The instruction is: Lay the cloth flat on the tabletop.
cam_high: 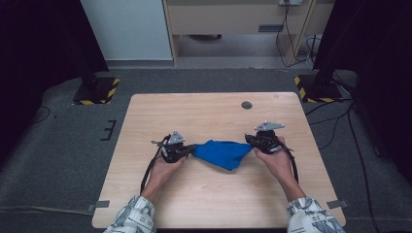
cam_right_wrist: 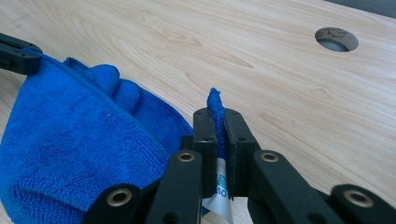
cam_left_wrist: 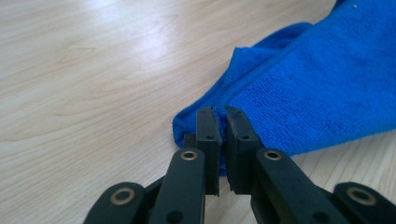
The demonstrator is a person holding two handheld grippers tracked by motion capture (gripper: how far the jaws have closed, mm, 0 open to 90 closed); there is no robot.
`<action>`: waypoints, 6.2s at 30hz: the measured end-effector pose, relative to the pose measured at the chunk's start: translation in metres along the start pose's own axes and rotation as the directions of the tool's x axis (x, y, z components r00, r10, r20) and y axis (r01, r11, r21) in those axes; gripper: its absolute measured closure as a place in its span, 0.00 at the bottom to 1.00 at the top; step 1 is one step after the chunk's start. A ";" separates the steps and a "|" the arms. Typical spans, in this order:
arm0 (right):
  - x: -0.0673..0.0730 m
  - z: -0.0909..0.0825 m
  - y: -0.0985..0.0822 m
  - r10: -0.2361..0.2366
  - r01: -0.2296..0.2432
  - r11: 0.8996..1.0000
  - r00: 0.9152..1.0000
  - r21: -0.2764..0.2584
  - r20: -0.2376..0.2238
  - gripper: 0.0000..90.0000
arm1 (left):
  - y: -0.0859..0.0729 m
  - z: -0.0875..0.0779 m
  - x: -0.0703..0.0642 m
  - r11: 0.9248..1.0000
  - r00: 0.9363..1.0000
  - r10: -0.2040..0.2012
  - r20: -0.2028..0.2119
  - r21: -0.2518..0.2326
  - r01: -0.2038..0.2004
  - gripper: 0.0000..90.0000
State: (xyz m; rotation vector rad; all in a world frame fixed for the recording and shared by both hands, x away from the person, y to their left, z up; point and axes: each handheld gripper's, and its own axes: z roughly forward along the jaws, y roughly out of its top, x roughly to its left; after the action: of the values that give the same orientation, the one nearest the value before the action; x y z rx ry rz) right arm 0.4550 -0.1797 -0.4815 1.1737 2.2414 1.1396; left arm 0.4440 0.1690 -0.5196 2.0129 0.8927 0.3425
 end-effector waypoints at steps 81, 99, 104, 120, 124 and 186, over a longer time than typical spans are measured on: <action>0.002 -0.097 0.073 0.025 -0.018 0.969 0.999 -0.245 0.026 0.95 | 0.118 -0.098 -0.029 0.988 0.996 0.053 -0.071 -0.141 -0.062 0.96; 0.032 -0.172 0.073 0.003 0.005 0.944 1.000 -0.329 0.023 0.94 | 0.129 -0.163 -0.081 0.970 0.994 0.104 -0.040 -0.217 -0.110 0.96; 0.025 -0.169 0.079 0.021 -0.004 0.954 0.998 -0.300 0.052 0.94 | 0.140 -0.150 -0.073 0.977 0.994 0.096 -0.047 -0.187 -0.103 0.96; -0.028 -0.045 0.086 0.110 -0.093 0.985 0.987 -0.145 0.116 0.93 | 0.134 -0.046 0.009 0.999 0.991 0.010 -0.132 -0.032 -0.014 0.95; -0.035 -0.018 0.088 0.149 -0.134 0.984 0.982 -0.120 0.119 0.93 | 0.132 -0.031 0.025 1.000 0.988 -0.003 -0.153 0.003 0.003 0.95; -0.013 -0.005 -0.035 0.092 -0.094 0.995 0.995 0.043 0.044 0.82 | 0.022 -0.053 0.002 1.000 0.992 -0.007 -0.129 0.000 0.007 0.45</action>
State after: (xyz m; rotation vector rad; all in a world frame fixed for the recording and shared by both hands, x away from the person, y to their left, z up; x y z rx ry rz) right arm 0.4418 -0.2040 -0.5070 1.3204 2.2119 1.0936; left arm 0.4264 0.1952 -0.4713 2.0049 0.9796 0.4731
